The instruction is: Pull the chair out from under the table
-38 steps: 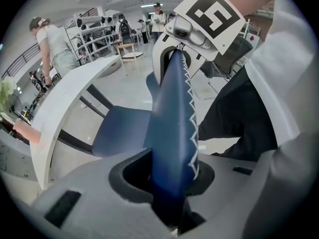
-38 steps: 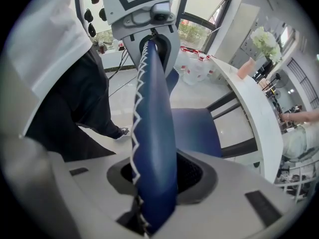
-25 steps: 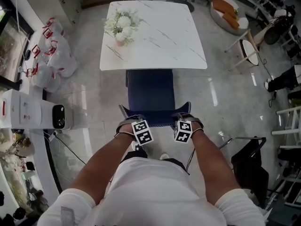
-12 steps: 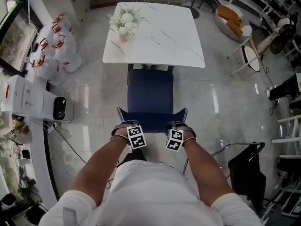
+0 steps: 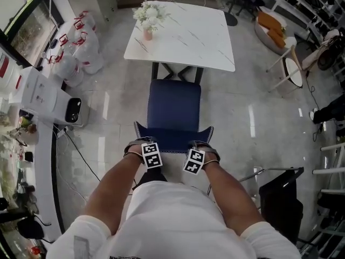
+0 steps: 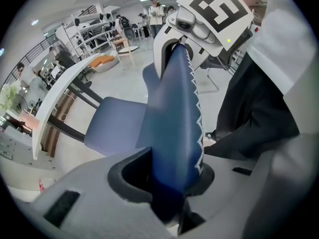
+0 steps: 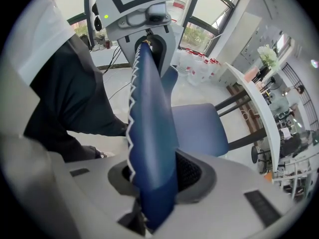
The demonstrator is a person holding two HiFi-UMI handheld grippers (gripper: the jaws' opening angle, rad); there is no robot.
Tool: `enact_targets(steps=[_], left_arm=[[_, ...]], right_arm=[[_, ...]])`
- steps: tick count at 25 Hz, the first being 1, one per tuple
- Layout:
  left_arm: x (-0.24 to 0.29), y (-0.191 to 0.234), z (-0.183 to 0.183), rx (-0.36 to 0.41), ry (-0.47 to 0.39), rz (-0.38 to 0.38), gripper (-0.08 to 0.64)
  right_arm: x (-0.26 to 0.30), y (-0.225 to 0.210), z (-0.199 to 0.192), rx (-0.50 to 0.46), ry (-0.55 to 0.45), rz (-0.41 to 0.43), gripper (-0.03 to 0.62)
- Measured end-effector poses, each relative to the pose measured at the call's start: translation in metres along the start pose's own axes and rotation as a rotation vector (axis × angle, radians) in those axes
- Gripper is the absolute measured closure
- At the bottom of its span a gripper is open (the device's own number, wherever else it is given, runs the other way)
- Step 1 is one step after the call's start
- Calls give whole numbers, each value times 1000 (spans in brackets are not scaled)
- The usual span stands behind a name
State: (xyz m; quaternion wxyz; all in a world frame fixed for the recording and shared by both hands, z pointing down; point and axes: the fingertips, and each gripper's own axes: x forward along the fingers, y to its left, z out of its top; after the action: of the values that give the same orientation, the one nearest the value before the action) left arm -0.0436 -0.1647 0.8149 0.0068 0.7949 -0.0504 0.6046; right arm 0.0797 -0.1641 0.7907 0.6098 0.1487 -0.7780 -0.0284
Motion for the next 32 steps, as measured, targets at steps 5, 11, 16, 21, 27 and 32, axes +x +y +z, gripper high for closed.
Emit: enact_targets(steps=[5, 11, 16, 21, 27, 32], left_arm=[[2, -31, 5, -20, 5, 12, 449], [4, -72, 8, -44, 14, 30, 449], [5, -103, 12, -63, 29, 38, 448], [3, -132, 13, -79, 42, 33, 448], [-6, -161, 10, -98, 47, 29, 448], [-10, -183, 3, -103, 42, 16, 448]], right_arm=[[-8, 26, -12, -11, -3, 7, 463], [-16, 61, -26, -33, -15, 8, 462], [-23, 86, -37, -44, -24, 4, 460], [-33, 112, -43, -46, -32, 11, 456], [-45, 140, -43, -50, -32, 37, 454], [-50, 162, -40, -53, -27, 48, 453]])
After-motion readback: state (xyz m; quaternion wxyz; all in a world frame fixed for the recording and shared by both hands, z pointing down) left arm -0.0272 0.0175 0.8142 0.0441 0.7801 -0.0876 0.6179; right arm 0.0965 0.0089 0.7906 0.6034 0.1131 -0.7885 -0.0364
